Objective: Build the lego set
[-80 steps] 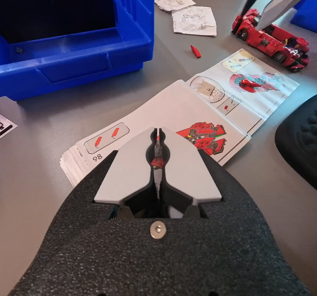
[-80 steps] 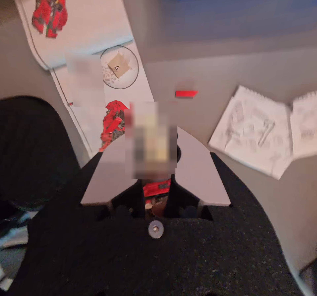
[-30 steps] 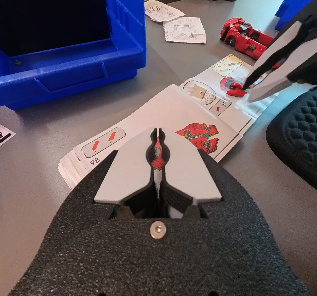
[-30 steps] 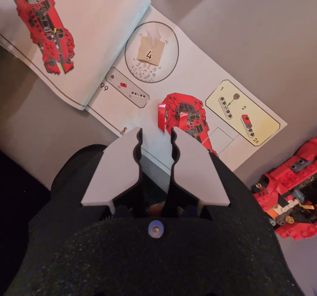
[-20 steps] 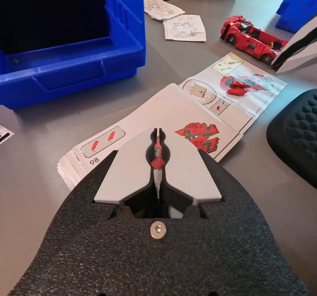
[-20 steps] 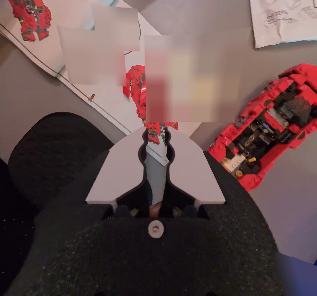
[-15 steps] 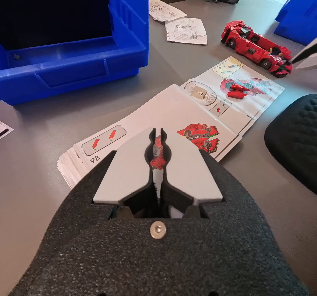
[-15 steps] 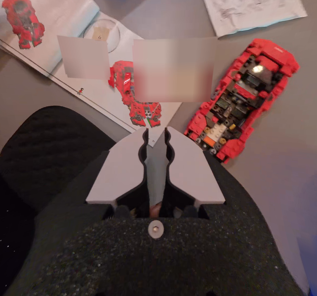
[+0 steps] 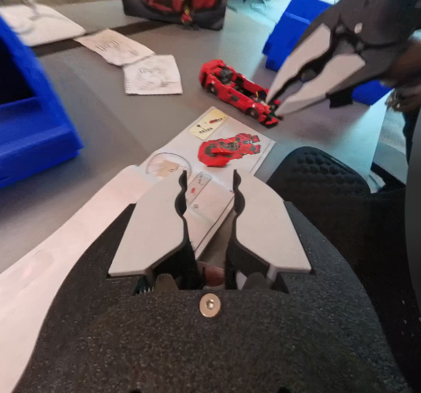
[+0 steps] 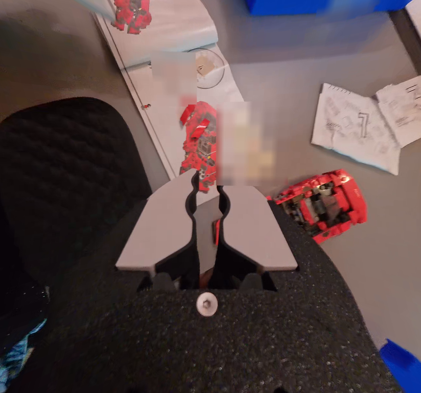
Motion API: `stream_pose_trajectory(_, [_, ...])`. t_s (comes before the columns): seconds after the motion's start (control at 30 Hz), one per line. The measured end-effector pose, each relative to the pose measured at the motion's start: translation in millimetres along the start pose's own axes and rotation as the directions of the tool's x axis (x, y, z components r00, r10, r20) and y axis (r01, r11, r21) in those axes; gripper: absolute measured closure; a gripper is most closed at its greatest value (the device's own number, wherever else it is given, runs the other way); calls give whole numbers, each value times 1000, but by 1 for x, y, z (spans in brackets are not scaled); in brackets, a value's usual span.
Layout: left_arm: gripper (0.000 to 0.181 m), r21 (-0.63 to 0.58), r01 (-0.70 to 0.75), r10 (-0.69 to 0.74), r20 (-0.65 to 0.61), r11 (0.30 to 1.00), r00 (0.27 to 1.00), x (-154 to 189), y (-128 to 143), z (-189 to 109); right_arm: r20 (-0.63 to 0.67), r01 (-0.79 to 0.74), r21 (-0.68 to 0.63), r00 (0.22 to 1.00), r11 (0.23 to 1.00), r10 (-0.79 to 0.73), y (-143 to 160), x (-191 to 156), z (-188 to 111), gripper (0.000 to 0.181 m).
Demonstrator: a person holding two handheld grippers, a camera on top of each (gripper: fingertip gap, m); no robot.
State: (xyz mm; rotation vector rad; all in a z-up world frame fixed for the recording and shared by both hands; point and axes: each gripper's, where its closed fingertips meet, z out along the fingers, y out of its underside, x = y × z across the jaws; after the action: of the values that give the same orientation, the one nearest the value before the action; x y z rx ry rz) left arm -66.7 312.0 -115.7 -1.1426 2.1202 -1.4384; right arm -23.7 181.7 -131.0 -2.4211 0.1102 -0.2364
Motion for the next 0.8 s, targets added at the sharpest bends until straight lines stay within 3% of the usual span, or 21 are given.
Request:
stream_pose_trajectory(0.03, [140, -48, -7, 7, 14, 999, 1000, 5, 2, 11, 3, 10, 15, 1000, 1000, -10, -3, 4, -2, 167])
stream_pose_trajectory(0.33, [137, -244, -44, 75, 119, 969, 990, 16, 20, 80, 61, 30, 159, 997, 987, -40, -3, 7, -7, 168])
stream_pose_trajectory(0.7, [139, -363, -52, 107, 135, 930, 985, 7, 42, 91, 112, 1, 200, 993, 980, -24, 3, 10, -5, 168])
stream_pose_trajectory(0.8, [151, -350, -55, 105, 126, 935, 987, 7, 42, 91, 118, 2, 183, 993, 983, -24, 6, 8, -1, 168])
